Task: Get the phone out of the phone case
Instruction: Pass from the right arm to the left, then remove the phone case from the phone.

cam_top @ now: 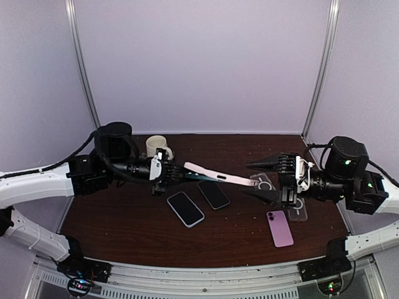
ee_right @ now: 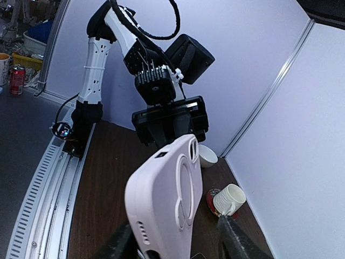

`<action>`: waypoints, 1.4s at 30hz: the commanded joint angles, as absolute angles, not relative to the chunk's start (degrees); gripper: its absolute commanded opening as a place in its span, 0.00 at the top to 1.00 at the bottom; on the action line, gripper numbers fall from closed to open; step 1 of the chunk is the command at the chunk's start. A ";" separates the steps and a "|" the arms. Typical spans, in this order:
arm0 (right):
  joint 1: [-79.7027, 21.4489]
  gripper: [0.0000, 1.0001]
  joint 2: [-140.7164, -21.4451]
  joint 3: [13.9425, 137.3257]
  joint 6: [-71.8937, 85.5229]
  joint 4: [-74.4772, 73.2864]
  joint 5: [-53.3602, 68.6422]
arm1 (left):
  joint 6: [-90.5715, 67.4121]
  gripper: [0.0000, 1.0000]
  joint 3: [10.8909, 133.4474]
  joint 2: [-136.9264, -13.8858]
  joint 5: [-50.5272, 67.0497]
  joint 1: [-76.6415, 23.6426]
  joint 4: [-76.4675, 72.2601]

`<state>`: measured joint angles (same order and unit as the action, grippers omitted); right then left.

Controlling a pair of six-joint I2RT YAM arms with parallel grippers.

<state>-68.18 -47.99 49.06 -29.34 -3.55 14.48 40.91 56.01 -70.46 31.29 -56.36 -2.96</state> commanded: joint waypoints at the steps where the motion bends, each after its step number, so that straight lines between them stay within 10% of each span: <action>1: -68.29 0.43 -45.82 47.87 -25.40 -4.59 13.75 | 45.75 1.00 55.02 -67.59 27.06 -56.34 -6.92; 26: -68.34 0.17 -47.96 52.97 -0.57 -16.20 8.68 | 59.33 1.00 48.43 -65.21 18.00 -56.34 -11.43; 42: -68.03 0.00 -68.67 77.40 14.51 -38.89 12.40 | 82.59 1.00 39.81 -64.78 16.53 -56.30 -16.52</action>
